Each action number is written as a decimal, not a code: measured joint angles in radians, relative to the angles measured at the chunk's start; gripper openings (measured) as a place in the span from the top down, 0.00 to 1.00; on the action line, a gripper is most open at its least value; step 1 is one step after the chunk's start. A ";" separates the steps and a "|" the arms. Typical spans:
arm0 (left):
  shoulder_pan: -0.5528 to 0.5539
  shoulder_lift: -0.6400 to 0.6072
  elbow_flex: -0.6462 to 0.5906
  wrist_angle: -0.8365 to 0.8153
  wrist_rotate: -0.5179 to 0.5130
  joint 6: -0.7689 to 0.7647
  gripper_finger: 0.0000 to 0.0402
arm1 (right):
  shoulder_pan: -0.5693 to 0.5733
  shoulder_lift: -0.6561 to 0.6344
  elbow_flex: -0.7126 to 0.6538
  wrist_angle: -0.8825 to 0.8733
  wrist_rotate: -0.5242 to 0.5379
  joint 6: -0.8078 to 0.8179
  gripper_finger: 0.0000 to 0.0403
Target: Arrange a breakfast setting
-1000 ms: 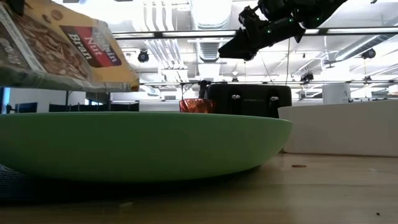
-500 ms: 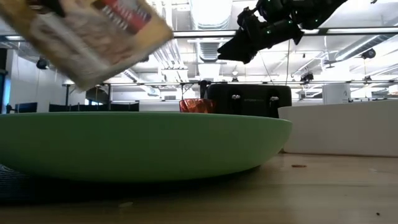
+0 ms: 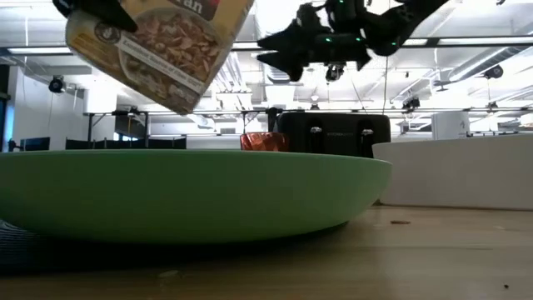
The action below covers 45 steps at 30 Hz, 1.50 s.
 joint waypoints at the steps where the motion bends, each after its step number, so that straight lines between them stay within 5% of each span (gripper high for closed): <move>1: 0.000 -0.004 -0.024 0.024 0.000 0.003 1.00 | 0.000 0.016 0.026 0.000 -0.002 0.002 0.42; 9: 0.000 -0.055 -0.192 0.229 -0.010 0.018 1.00 | 0.015 0.140 0.228 -0.002 -0.010 0.023 0.42; 15: 0.001 -0.081 -0.257 0.325 -0.032 0.068 1.00 | 0.024 0.234 0.359 -0.002 -0.166 0.016 0.45; 18: 0.004 -0.092 -0.265 0.327 -0.050 0.073 1.00 | 0.026 0.272 0.414 -0.003 -0.218 0.025 0.55; 23: 0.004 -0.102 -0.268 0.327 -0.066 0.079 1.00 | 0.029 0.313 0.475 -0.002 -0.237 0.011 0.91; 27: 0.006 -0.107 -0.265 0.322 -0.108 0.083 0.98 | 0.029 0.316 0.487 -0.002 -0.229 -0.008 0.97; 32: 0.008 -0.147 -0.263 0.320 -0.139 0.095 0.82 | 0.021 0.313 0.491 -0.008 -0.225 -0.010 0.98; 35: 0.008 -0.170 -0.263 0.314 -0.174 0.098 0.68 | 0.018 0.313 0.491 -0.042 -0.169 -0.040 0.98; 39: 0.009 -0.191 -0.263 0.306 -0.266 0.099 0.52 | 0.033 0.317 0.491 -0.085 0.049 -0.164 0.98; 45: 0.010 -0.227 -0.264 0.301 -0.388 0.101 0.38 | 0.058 0.376 0.491 0.006 0.275 -0.237 0.98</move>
